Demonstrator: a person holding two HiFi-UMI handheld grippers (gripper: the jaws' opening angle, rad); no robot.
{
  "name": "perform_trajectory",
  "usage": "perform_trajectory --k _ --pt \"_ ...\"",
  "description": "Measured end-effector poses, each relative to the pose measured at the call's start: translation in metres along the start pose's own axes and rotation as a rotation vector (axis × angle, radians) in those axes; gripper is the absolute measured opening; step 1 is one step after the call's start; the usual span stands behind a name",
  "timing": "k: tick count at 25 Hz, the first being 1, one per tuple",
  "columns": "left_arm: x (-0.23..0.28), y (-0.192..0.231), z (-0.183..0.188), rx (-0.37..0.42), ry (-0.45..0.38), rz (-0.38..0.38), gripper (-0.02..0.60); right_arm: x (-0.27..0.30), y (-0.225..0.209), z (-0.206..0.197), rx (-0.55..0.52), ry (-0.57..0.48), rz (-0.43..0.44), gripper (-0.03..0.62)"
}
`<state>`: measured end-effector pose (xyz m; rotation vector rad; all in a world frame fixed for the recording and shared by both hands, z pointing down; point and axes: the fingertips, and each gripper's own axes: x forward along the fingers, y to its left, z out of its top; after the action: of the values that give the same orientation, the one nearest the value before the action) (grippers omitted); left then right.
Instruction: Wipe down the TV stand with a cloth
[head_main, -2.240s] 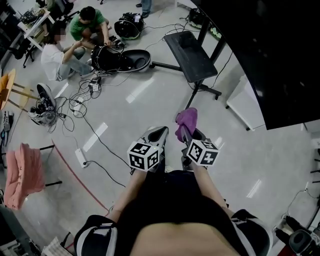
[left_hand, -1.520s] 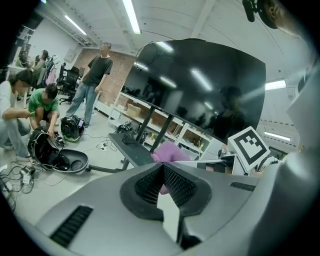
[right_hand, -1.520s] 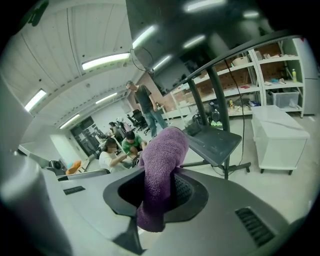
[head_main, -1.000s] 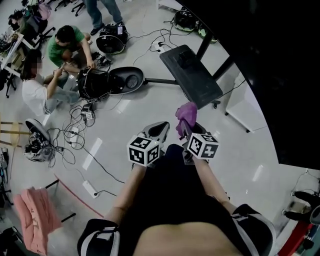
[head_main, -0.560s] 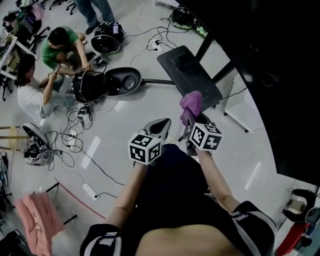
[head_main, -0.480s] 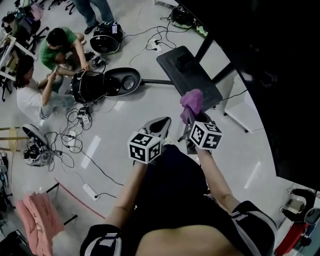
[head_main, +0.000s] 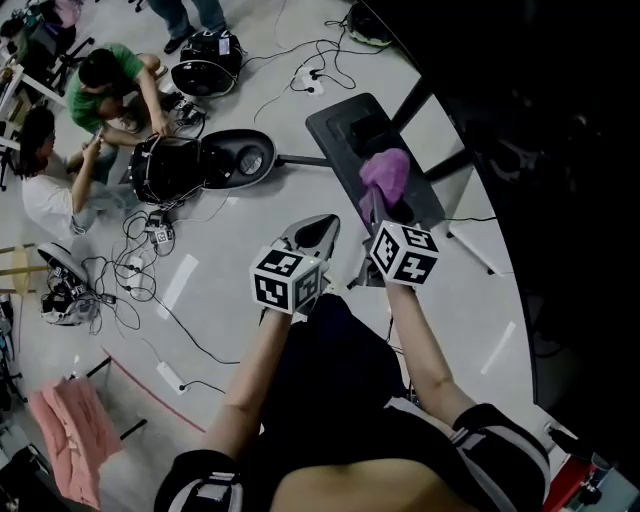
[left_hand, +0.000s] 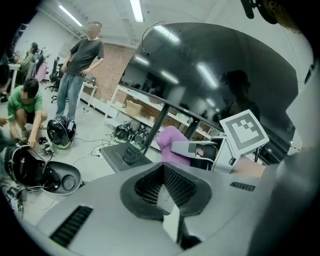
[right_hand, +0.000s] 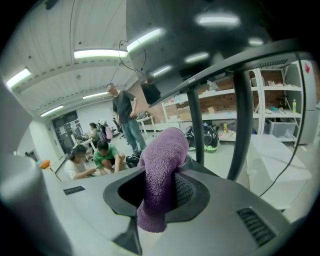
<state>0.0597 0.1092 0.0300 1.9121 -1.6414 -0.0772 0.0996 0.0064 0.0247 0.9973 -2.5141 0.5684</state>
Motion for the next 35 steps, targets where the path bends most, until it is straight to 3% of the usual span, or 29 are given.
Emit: perform_trajectory --k 8,17,22,26,35 --pt "0.073 0.035 0.028 0.022 -0.006 0.005 0.005 0.067 -0.034 0.041 -0.153 -0.073 -0.081 0.100" --pt "0.160 0.093 0.072 0.126 0.033 -0.106 0.005 0.143 -0.059 0.105 -0.330 -0.146 -0.233 0.100" --pt "0.196 0.119 0.111 0.158 0.031 -0.184 0.005 0.170 -0.076 0.153 -0.331 -0.215 -0.379 0.100" --pt "0.216 0.121 0.123 0.191 0.031 -0.250 0.005 0.176 -0.090 0.167 -0.373 -0.253 -0.488 0.100" --pt "0.270 0.144 0.149 0.188 0.053 -0.335 0.005 0.212 -0.121 0.194 -0.419 -0.244 -0.625 0.100"
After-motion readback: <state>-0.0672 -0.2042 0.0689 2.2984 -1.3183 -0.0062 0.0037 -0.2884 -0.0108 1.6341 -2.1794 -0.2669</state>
